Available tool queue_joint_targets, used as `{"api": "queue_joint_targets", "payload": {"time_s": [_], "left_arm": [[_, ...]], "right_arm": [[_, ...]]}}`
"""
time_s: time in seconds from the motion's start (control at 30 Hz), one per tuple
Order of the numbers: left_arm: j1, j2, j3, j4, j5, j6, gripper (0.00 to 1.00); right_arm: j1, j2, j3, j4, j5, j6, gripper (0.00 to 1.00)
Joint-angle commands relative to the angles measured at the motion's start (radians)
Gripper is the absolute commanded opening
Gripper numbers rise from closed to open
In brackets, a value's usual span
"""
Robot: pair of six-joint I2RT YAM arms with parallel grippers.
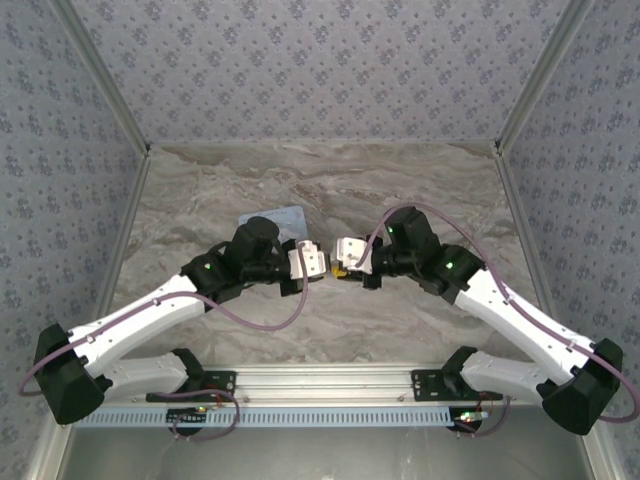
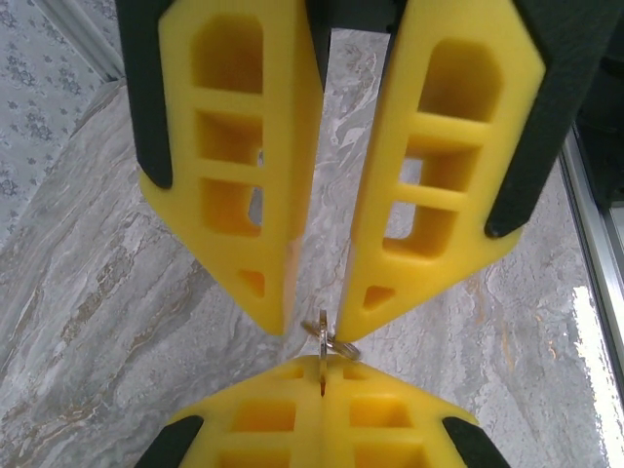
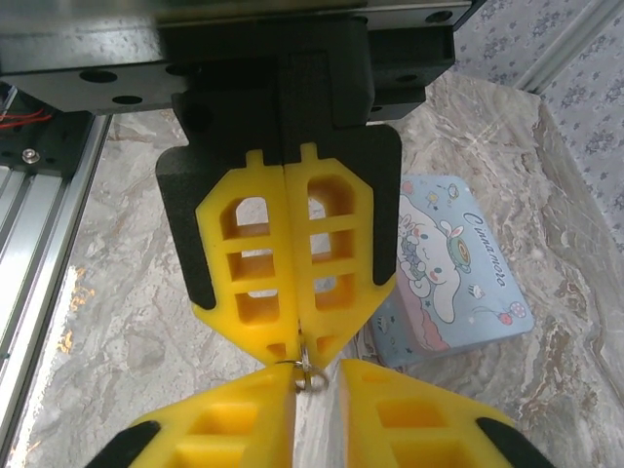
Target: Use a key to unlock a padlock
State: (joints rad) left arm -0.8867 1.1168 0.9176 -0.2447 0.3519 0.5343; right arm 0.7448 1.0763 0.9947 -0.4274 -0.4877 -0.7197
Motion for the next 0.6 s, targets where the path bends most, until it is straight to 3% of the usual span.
{"api": "queue_joint_targets", "payload": {"time_s": [0.0,0.13,0.3,0.37,0.43,0.57], "left_arm": [[-0.009,-0.001,0.037,-0.014,0.028,0.016,0.0],[-0.009,-0.005,0.036,-0.016,0.027,0.018,0.0],[-0.009,-0.026,0.018,0.006,0.017,0.008,0.04],[-0.01,-0.051,-0.003,0.032,0.005,-0.003,0.15],[-0.008,-0.089,-0.034,0.069,-0.008,-0.023,0.33],[0.02,-0.173,-0.11,0.167,-0.009,-0.107,0.52]], "right_arm": [[0.006,0.011,0.039,0.016,-0.014,-0.006,0.16],[0.006,0.013,0.041,0.012,-0.02,-0.003,0.01],[-0.001,-0.009,0.028,0.01,-0.042,0.025,0.0],[-0.016,-0.027,0.009,0.026,-0.062,0.053,0.0],[-0.054,-0.053,-0.021,0.067,-0.107,0.113,0.0],[-0.142,-0.113,-0.115,0.235,-0.189,0.27,0.0]]}}
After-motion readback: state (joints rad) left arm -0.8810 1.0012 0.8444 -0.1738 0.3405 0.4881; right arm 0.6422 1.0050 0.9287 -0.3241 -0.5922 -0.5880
